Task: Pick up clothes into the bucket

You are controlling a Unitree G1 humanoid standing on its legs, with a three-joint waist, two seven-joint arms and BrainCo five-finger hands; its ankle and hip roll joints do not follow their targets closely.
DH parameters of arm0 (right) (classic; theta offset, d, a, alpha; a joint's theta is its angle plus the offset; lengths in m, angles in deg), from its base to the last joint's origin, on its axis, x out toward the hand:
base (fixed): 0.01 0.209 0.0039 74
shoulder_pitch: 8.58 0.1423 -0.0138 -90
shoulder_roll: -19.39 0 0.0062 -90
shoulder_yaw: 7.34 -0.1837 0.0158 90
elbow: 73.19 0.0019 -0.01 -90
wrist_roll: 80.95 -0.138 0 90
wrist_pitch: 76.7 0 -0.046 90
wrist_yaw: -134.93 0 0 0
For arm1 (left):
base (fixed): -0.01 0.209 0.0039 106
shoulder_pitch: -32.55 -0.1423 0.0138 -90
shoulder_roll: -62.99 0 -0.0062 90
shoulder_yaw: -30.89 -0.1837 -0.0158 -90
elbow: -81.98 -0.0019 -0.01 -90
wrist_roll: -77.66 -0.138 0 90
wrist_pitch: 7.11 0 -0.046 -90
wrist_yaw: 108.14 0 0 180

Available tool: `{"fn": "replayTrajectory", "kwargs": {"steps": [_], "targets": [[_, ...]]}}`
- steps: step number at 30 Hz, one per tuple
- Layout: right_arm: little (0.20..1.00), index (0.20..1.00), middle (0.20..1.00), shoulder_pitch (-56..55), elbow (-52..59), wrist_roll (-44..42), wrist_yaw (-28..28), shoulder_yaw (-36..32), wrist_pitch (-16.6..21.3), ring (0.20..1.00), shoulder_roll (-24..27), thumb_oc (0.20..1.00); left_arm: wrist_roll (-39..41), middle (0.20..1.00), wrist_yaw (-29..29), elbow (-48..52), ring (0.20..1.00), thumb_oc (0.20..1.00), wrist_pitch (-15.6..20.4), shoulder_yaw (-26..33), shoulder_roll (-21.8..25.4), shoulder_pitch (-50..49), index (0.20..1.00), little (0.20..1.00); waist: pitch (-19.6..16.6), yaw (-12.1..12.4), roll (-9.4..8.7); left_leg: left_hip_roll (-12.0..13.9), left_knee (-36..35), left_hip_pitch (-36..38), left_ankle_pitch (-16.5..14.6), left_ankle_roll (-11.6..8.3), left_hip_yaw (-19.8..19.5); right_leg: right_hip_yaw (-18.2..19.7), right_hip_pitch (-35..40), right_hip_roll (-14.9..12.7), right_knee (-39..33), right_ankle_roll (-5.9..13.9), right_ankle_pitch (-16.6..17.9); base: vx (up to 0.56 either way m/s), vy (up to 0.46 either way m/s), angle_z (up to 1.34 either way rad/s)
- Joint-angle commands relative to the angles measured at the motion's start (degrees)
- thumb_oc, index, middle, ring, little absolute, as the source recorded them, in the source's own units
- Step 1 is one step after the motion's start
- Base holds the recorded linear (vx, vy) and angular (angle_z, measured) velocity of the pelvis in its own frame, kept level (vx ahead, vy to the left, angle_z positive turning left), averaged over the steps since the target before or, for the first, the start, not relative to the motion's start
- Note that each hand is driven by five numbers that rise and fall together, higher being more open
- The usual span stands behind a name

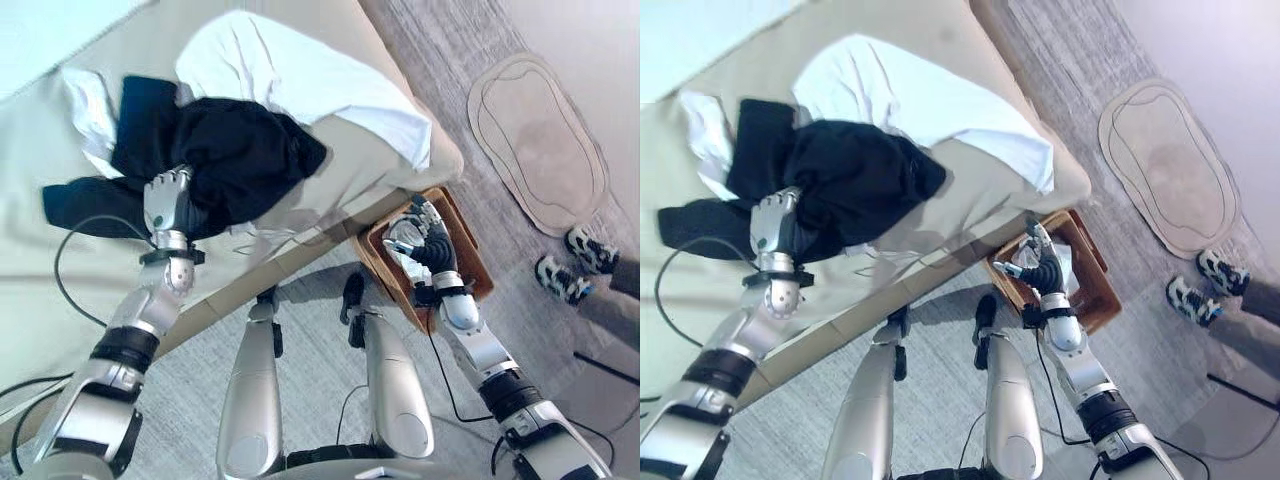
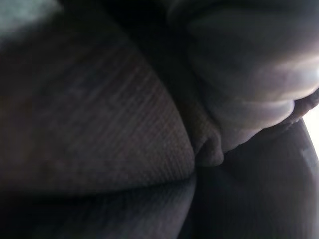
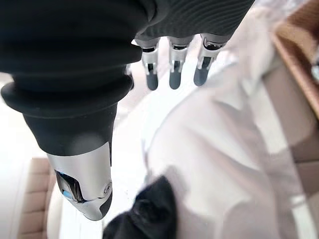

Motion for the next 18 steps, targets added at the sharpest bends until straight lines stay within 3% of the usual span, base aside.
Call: {"fn": "replayTrajectory", "kwargs": {"steps": [1,4,18], "targets": [[1.000,1.000,1.000,-3.4,-0.6,1.4,-0.5,-1.9,1.0,1.000,1.2,1.000,3.2,0.200,0.9,5.7,0.200,0.200,6.2,2.2,-2.6,-0.7,0.200,0.200,-6.7,-1.0,2.88,0.4,0.6,1.6,-3.0,0.73,-0.1,-1.1,4.0,-3.9,-9.0,5.10,9.0,0.11,-0.047,0.14],[1.000,1.000,1.000,-4.2,-1.8,1.3,0.0,-3.1,0.3,1.000,0.9,1.000,5.3,0.200,4.3,12.2,0.200,0.200,8.8,2.9,-2.4,-3.3,0.200,0.200,-8.6,-0.3,3.54,0.2,-2.6,5.6,-1.8,0.46,-0.9,-2.2,8.6,-3.6,-12.4,5.13,9.7,0.08,-0.034,0.22],[1.000,1.000,1.000,-3.6,-4.7,3.0,2.7,-1.8,-2.0,1.000,-0.4,1.000,16.0,0.200,13.3,28.0,0.200,0.200,12.3,3.8,-2.8,-2.2,0.200,0.200,-14.0,0.7,4.30,0.8,-7.9,13.5,-0.9,-0.30,-1.0,-4.0,17.4,-2.7,-19.3,5.59,10.8,0.06,-0.019,0.05]]}}
